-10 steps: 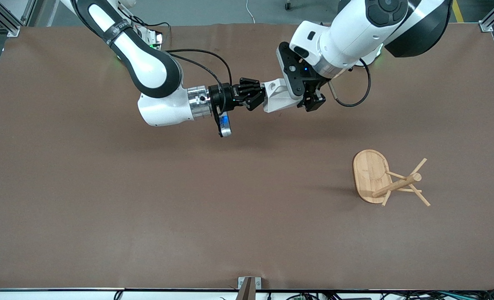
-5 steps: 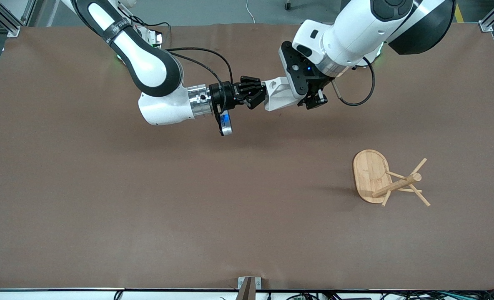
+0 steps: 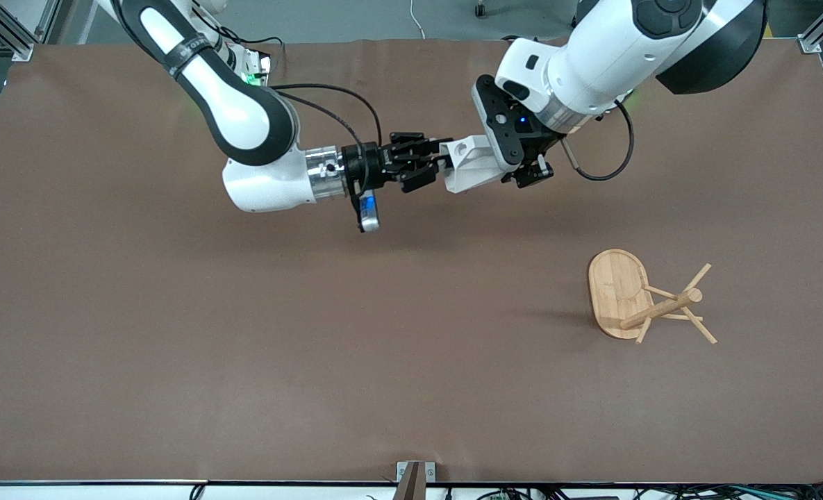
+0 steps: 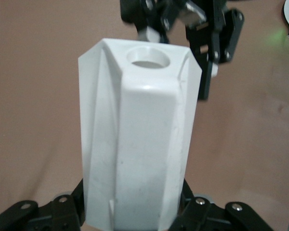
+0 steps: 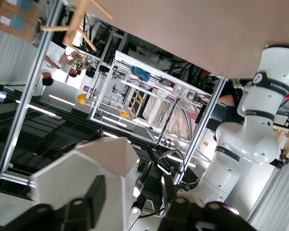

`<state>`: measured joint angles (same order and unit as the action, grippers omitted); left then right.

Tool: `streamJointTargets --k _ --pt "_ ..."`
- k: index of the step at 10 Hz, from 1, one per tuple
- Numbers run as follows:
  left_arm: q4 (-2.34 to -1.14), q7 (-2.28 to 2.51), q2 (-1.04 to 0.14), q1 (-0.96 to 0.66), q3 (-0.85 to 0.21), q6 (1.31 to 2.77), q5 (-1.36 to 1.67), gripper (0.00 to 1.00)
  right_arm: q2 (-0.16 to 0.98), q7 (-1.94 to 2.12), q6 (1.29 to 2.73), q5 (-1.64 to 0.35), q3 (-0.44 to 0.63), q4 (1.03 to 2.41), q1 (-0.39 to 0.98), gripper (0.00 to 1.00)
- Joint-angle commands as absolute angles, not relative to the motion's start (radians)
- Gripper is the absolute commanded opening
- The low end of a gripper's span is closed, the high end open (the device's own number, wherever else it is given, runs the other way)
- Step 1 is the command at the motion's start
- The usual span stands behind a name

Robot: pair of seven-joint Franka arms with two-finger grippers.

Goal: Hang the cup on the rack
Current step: 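Open the right gripper while the left gripper pulls the cup away, then carry the cup with the left gripper over the wooden rack while the right gripper retracts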

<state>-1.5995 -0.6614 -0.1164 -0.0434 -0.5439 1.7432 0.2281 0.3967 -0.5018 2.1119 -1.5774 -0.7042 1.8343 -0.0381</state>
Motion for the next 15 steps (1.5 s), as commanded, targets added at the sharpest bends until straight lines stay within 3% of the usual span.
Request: streamJointTargets --k 1,4,6,8,11,15 --pt "-1.692 -0.628 -0.077 -0.021 -0.523 1.755 0.233 0.01 0.359 -0.578 2.1 -1.367 -0.706 1.868 -0.142 1.0" --pt "-1.782 -0.525 -0.067 -0.023 -0.412 1.764 0.238 0.0 0.264 -0.812 2.054 -0.852 -0.55 1.861 -0.147 1.0" --pt "-1.825 -0.421 -0.096 -0.025 -0.336 1.799 0.209 0.0 0.258 -0.841 1.802 -0.494 -0.392 1.724 -0.144 1.0" --pt "-1.853 -0.26 -0.127 -0.023 -0.287 1.915 0.147 0.0 0.253 -0.838 1.715 -0.231 -0.289 1.597 -0.137 1.0" --pt "-1.848 -0.033 -0.213 -0.023 -0.258 2.075 0.138 0.0 0.143 -0.585 1.656 -0.13 -0.082 1.575 -0.055 1.0" --pt "-1.801 0.173 -0.305 -0.012 -0.224 2.18 0.123 0.01 -0.027 -0.189 1.461 -0.127 0.061 1.569 -0.081 1.0"
